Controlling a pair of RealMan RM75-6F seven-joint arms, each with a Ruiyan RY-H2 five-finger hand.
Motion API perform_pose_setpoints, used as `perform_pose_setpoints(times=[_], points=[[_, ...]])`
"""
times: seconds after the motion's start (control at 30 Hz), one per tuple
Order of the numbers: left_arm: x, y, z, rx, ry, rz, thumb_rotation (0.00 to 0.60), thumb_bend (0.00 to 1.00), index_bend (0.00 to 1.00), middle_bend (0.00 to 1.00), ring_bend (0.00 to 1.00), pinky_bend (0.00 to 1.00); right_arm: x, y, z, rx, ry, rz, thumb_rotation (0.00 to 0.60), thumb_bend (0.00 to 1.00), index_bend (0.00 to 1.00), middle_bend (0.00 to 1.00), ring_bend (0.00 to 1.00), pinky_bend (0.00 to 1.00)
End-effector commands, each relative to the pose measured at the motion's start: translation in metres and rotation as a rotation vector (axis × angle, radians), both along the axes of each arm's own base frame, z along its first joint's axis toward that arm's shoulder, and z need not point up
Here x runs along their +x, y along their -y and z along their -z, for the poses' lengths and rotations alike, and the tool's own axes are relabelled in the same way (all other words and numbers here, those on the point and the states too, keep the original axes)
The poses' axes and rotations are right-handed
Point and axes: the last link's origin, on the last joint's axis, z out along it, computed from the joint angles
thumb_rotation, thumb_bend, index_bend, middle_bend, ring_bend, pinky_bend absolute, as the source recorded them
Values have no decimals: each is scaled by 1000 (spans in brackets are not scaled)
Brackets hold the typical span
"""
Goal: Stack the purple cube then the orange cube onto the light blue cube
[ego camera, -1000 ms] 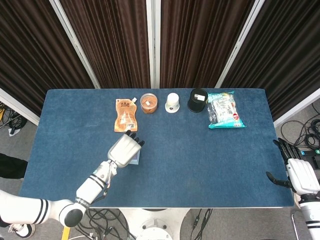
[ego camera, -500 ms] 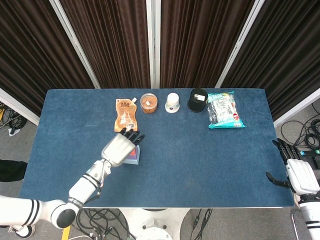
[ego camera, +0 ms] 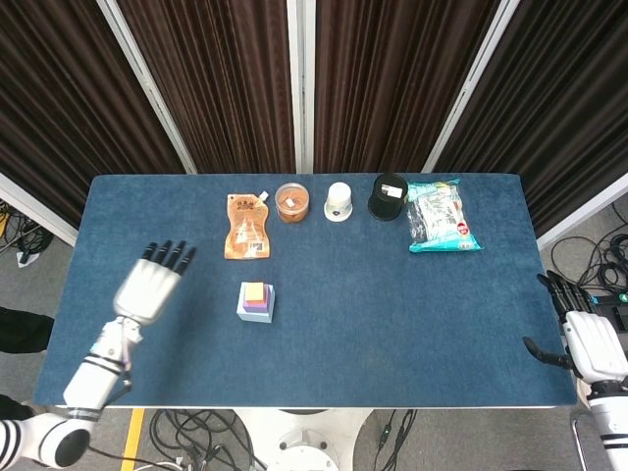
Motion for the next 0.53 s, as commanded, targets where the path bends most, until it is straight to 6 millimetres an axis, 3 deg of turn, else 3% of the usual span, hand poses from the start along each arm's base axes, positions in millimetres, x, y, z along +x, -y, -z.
perform_pose_setpoints(times=[0.03, 0.27, 0.53], points=[[-58, 33, -13, 84, 122, -1, 600, 190, 145, 203, 157, 222, 0, 0, 1, 0, 1, 2, 600, 177, 0, 8, 0, 0], [-80, 63, -9, 82, 203, -9, 600, 160, 145, 203, 149, 217, 2, 1, 6, 10, -12, -2, 600, 176, 0, 8, 0, 0], [-90, 77, -12, 98, 249, -49, 600, 157, 145, 203, 145, 214, 4, -1, 10, 20, -23, -12, 600, 176, 0, 8, 0, 0]])
